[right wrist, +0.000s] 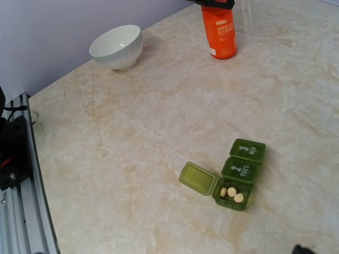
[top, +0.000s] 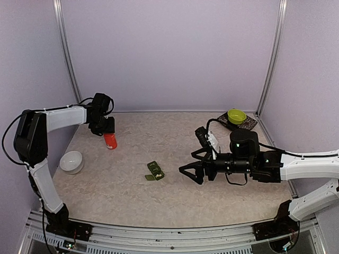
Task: Sort the pills into containers
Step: Place the pill bottle at the corner of the board, then move the pill container to the center of the board.
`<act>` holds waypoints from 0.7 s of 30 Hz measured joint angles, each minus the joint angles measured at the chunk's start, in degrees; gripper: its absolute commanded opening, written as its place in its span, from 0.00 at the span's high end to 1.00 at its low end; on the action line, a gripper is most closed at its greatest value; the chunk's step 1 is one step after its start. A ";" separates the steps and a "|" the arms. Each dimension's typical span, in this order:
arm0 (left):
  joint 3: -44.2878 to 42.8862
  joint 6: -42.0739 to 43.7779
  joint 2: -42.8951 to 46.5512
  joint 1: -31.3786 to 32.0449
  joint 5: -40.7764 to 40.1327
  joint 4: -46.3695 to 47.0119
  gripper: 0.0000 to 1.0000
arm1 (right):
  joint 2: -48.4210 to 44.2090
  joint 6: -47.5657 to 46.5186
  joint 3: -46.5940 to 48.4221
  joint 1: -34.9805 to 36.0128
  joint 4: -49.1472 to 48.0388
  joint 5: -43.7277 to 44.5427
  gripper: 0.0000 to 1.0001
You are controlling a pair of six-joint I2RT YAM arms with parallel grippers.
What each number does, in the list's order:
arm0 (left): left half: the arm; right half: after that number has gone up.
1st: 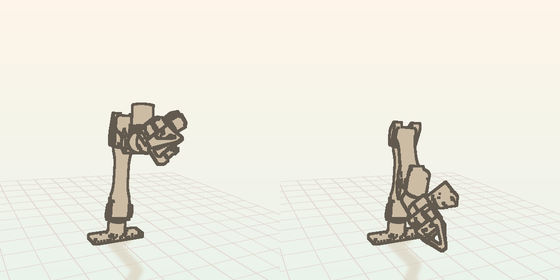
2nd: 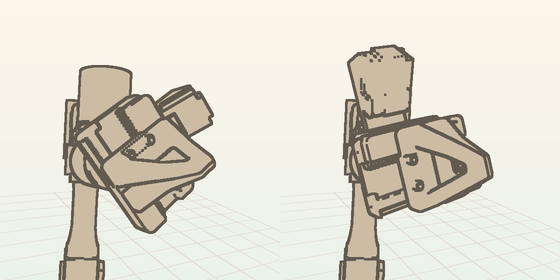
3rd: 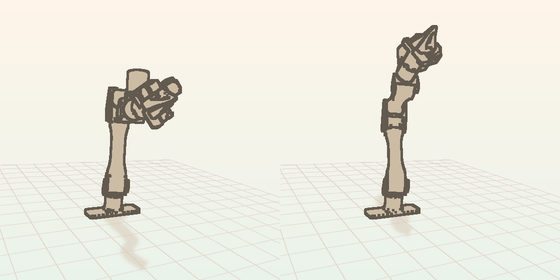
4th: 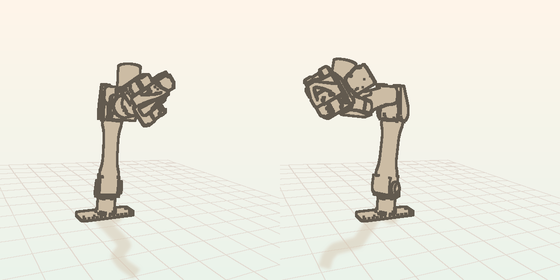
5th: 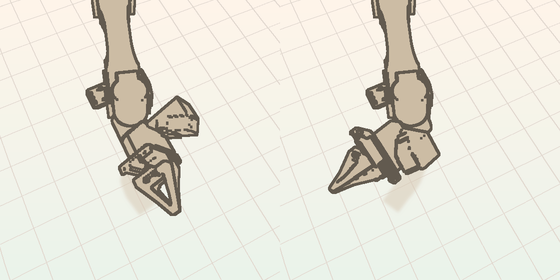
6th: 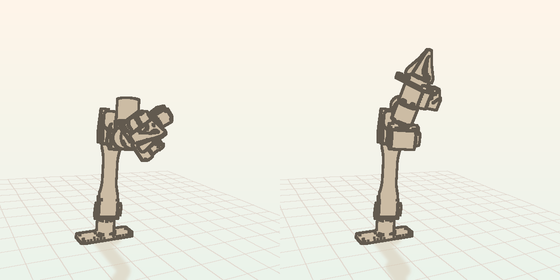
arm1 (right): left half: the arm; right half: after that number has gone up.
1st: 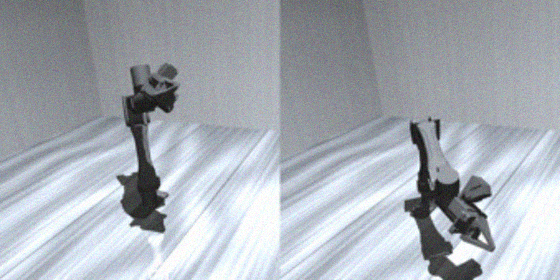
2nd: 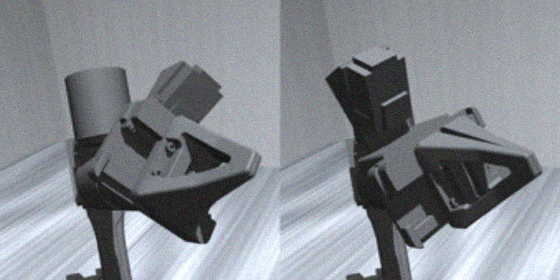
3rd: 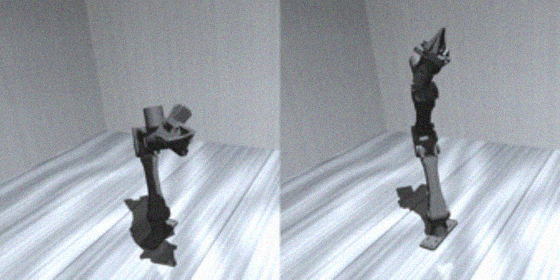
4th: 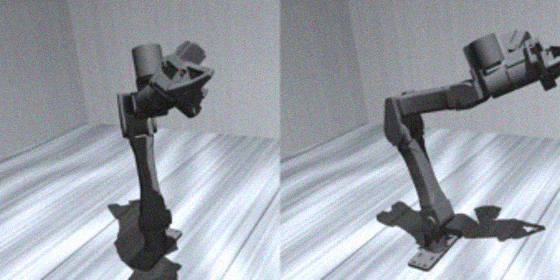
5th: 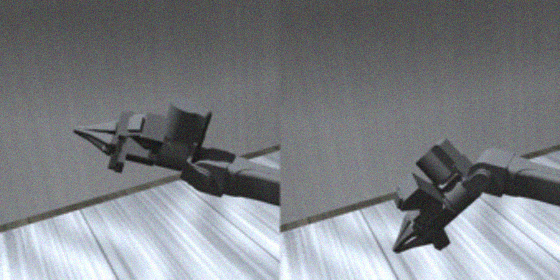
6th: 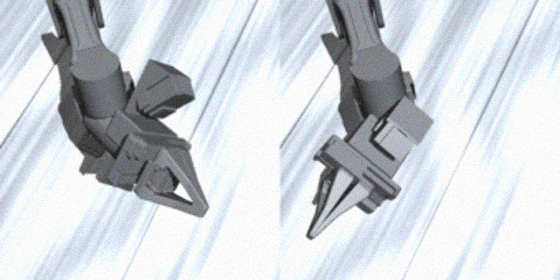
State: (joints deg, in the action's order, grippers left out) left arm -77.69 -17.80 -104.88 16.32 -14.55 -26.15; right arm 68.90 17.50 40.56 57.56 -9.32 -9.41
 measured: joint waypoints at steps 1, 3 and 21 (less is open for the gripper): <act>0.02 -0.02 -0.09 0.00 0.07 0.02 0.47 | 0.00 0.00 0.00 0.02 0.00 0.00 0.00; 0.02 -0.15 -0.17 0.00 0.20 0.00 0.44 | 0.04 -0.04 0.07 0.02 0.02 0.00 0.00; 0.09 -1.81 4.72 1.31 1.20 -0.28 0.01 | 2.75 -0.74 3.08 -0.11 0.87 0.59 0.00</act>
State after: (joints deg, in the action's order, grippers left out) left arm -77.60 -19.62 -100.16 17.63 -13.34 -26.44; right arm 71.66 16.75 43.64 57.45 -8.45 -8.82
